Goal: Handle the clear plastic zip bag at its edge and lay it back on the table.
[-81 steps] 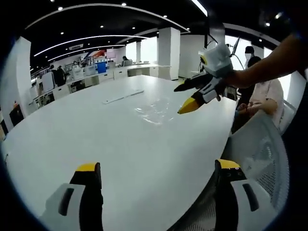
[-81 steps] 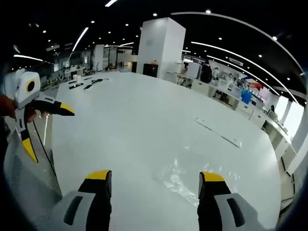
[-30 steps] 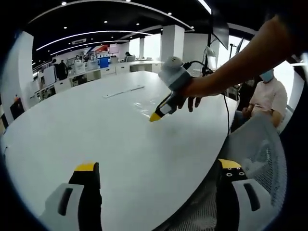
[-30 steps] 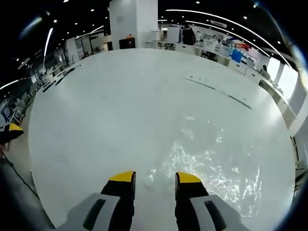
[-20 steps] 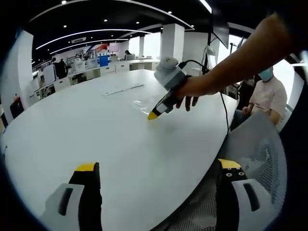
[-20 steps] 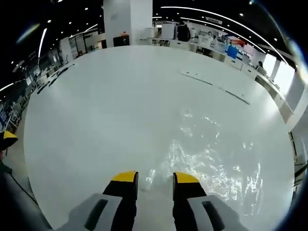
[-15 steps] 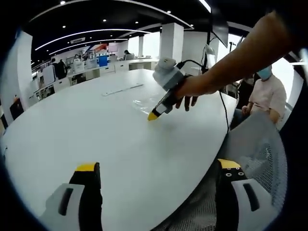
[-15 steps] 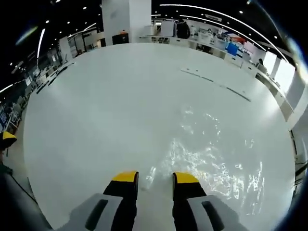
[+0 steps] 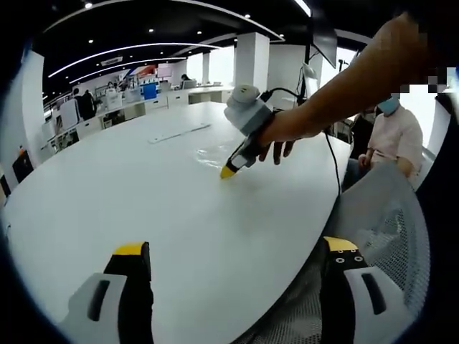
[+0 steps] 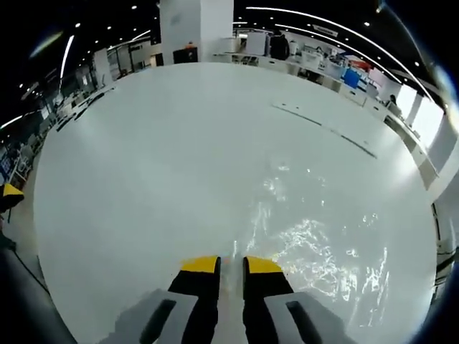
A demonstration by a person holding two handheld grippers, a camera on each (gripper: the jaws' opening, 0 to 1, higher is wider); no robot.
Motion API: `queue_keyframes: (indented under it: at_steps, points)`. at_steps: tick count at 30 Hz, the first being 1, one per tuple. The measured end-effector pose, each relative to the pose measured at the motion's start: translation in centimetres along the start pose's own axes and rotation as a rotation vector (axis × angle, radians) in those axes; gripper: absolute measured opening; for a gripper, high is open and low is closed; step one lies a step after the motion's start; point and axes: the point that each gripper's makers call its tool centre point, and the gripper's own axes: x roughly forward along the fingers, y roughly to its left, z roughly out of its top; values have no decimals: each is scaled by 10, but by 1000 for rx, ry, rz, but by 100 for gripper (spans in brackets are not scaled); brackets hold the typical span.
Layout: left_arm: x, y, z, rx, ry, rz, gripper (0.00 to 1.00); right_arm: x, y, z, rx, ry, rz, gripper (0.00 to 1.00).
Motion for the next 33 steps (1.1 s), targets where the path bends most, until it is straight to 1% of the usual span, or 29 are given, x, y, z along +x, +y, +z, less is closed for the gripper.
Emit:
queue_keyframes:
  at_steps: [1, 5, 8, 10, 11, 14, 17, 20, 22, 24, 25, 27, 33]
  points:
    - [0, 0, -1, 1, 3, 0, 97, -1, 3, 2, 10, -15, 19, 1]
    - [-1, -1, -3, -3, 8, -1, 96, -2, 3, 1, 4, -13, 25, 0]
    - [0, 0, -8, 0, 16, 0, 96, -5, 4, -2, -33, -3, 39, 0]
    - [0, 0, -8, -2, 15, 3, 96, -6, 6, -3, -59, 2, 55, 0]
    - [0, 1, -8, -5, 14, 5, 96, -5, 9, -3, -60, 0, 89, 0]
    - [1, 0, -7, -7, 11, 5, 96, -8, 9, -9, -78, 24, 103, 0]
    - [1, -1, -6, -4, 13, 5, 96, -11, 10, -10, -110, 12, 122, 0]
    - [1, -2, -6, -1, 13, 2, 95, -13, 11, -7, -133, -2, 133, 0]
    - [1, -2, -6, 4, 17, 0, 95, -15, 13, -6, -176, -19, 142, 0]
    - [1, -3, -6, 9, 17, -3, 95, -19, 15, -4, -199, -32, 150, 0]
    - [2, -4, -6, 13, 17, -6, 95, -23, 17, -4, -208, -36, 155, 0]
    - [2, -5, -5, 17, 18, -10, 95, -23, 14, -2, -225, -37, 159, 0]
    - [3, -7, -3, 30, 16, -20, 95, -31, 16, -3, -288, -52, 172, 0]
